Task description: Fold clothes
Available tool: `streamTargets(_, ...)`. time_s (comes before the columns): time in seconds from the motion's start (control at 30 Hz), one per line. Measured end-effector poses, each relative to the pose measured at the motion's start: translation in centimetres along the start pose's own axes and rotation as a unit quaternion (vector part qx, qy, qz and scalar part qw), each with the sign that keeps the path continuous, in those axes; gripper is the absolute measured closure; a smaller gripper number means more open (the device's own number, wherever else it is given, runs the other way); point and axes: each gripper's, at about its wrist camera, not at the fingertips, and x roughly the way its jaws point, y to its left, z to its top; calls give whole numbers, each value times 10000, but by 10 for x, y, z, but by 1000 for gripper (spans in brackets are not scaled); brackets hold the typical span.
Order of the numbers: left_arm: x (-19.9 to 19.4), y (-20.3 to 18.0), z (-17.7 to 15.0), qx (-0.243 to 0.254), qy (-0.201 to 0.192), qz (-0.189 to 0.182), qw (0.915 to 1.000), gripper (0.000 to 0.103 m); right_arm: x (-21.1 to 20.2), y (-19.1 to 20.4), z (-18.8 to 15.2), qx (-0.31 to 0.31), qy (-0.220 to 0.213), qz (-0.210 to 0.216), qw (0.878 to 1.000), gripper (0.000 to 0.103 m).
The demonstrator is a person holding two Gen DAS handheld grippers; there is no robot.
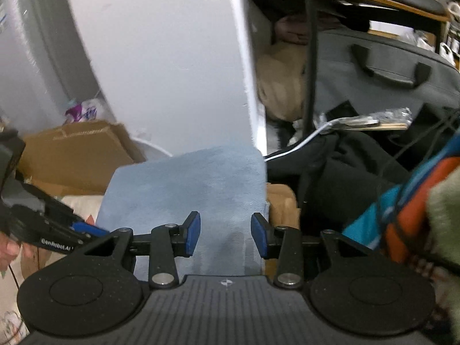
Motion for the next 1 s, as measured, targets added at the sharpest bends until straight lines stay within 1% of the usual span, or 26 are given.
streamTargets(0.13, -11, -2, -1, 135, -157, 9, 9998, 80, 19, 16, -11, -264, 172, 105, 9994, 60)
streamTargets(0.17, -14, -3, -2, 201, -216, 51, 9996, 84, 24, 20, -14, -337, 207, 114, 9992, 60)
streamTargets(0.2, -18, -5, -3, 278, -270, 108, 9992, 85, 27, 21, -16, -351, 232, 104, 9991, 60)
streamTargets(0.33, -28, -12, 3, 571, -460, 387, 9966, 85, 36, 25, -15, -423, 281, 37, 9987, 60)
streamTargets(0.43, -29, -14, 11, 662, -582, 501, 9948, 81, 42, 27, -10, -488, 288, -29, 9984, 60)
streamTargets(0.53, -24, -14, 17, 659, -635, 525, 9944, 81, 47, 30, -6, -552, 296, -98, 9980, 60)
streamTargets(0.63, -19, -15, 20, 730, -798, 616, 9922, 80, 54, 31, -3, -613, 304, -207, 9974, 59)
streamTargets(0.73, -7, -18, 22, 715, -823, 660, 9918, 77, 62, 30, -2, -605, 305, -253, 9974, 59)
streamTargets(0.83, 0, -15, 20, 757, -796, 751, 9911, 71, 70, 29, -2, -641, 325, -355, 9968, 59)
streamTargets(0.93, -2, -7, 21, 506, -743, 702, 9935, 67, 74, 26, 0, -638, 357, -540, 9959, 59)
streamTargets(0.97, -3, -6, 22, 447, -730, 686, 9940, 68, 72, 24, 2, -619, 323, -552, 9960, 59)
streamTargets(1.0, -5, -5, 23, 412, -754, 665, 9941, 70, 71, 23, 4, -600, 289, -563, 9962, 59)
